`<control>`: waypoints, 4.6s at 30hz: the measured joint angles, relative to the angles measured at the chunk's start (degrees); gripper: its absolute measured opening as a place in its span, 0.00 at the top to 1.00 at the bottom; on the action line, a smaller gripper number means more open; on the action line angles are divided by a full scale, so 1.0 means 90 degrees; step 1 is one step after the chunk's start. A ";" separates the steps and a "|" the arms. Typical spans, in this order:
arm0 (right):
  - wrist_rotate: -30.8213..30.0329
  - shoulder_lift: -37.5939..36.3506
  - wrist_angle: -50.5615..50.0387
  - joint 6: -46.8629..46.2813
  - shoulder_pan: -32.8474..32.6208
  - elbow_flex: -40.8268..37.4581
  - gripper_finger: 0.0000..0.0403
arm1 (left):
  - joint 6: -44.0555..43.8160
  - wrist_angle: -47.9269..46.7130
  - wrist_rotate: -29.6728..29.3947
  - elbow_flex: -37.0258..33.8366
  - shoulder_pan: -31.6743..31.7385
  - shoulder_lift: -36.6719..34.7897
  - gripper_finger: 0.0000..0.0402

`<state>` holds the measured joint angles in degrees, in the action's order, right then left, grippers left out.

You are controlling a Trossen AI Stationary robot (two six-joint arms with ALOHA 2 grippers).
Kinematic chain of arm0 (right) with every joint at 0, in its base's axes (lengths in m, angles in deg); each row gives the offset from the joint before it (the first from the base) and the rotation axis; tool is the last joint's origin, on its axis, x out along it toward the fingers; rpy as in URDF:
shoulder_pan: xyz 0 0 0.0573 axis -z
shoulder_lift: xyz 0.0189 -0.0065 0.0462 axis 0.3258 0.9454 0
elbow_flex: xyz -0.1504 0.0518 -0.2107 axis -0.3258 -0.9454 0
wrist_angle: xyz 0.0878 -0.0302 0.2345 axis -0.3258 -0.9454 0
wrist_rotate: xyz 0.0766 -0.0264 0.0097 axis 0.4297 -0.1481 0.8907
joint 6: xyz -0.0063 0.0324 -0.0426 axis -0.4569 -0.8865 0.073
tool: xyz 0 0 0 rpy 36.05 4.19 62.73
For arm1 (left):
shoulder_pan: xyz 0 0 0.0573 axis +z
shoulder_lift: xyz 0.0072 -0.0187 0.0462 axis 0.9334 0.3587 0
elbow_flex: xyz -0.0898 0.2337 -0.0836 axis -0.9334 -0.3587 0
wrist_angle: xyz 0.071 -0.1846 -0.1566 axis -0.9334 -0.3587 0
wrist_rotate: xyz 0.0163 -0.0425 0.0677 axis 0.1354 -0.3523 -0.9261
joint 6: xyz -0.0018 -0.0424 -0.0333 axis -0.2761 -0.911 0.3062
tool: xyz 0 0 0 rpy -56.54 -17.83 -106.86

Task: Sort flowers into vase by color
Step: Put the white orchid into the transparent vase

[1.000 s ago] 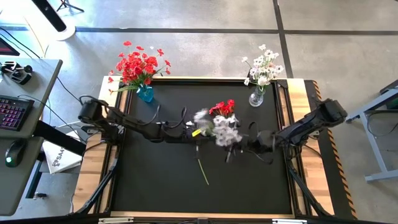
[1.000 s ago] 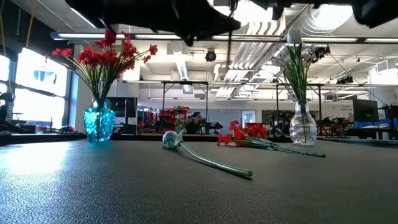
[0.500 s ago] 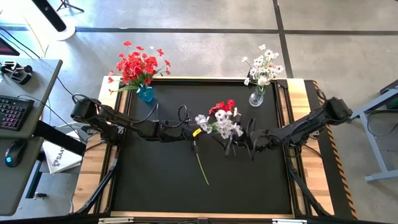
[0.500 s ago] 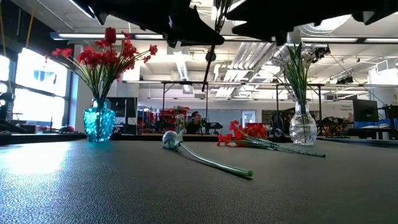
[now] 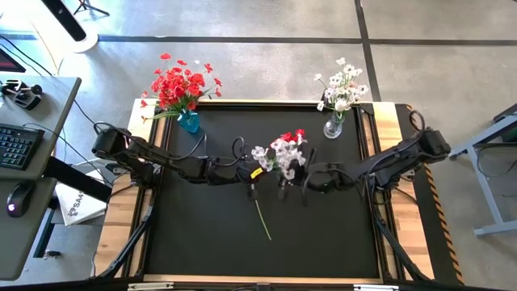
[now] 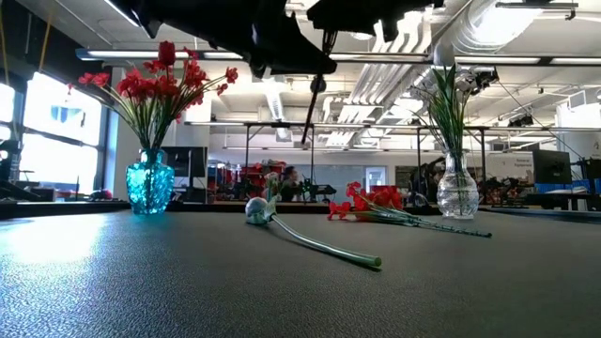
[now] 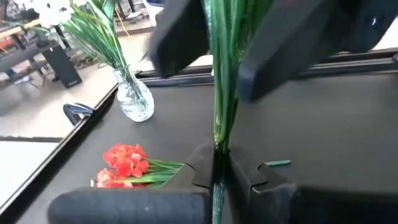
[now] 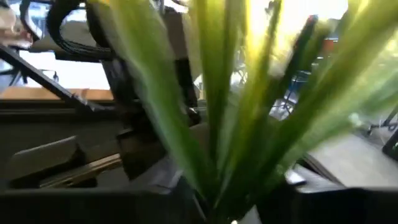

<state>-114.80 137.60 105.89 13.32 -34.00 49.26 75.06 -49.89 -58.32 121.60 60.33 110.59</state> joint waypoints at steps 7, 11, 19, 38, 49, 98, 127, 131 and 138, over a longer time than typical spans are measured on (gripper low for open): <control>-0.0143 -0.0392 -0.0766 -0.0710 -0.0003 -0.0002 0.96 | -0.0504 -0.0617 -0.0017 -0.0002 0.0067 0.0002 0.86; -0.0989 -0.1158 -0.1906 -0.1281 -0.0137 -0.0136 0.98 | -0.1011 -0.1307 -0.0059 -0.0007 0.0171 0.0002 0.77; -0.3926 -0.3034 -0.6012 -0.3361 -0.0881 -0.0239 0.99 | -0.1345 -0.1881 -0.0068 -0.0007 0.0253 0.0002 0.69; -0.5819 -0.4488 -1.0525 -0.7881 0.0474 -0.0242 1.00 | -0.1340 -0.1861 -0.0068 -0.0007 0.0250 0.0002 0.70; -0.5690 -0.4400 -0.9432 -0.7734 0.0959 -0.0763 1.00 | -0.1333 -0.1673 -0.0066 -0.0007 0.0250 0.0002 0.70; -0.0296 -0.3608 -0.3767 -0.2464 0.5000 -0.1934 0.98 | -0.1389 -0.1566 -0.0061 -0.0005 0.0192 0.0002 0.70; 0.1783 -0.2145 -0.2357 -0.2071 0.5324 -0.1832 0.98 | -0.1491 -0.1523 -0.0097 -0.0005 0.0370 0.0004 0.70; 0.2010 -0.1910 -0.2065 -0.2056 0.5374 -0.1825 0.98 | -0.1495 -0.1525 -0.0098 -0.0005 0.0376 0.0002 0.70; 0.2074 -0.1828 -0.1971 -0.1901 0.5374 -0.1825 0.94 | -0.1495 -0.1530 -0.0094 -0.0005 0.0376 0.0005 0.70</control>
<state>-96.13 121.15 88.15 -3.78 14.37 32.84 61.60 -63.66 -59.16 121.56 63.72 110.63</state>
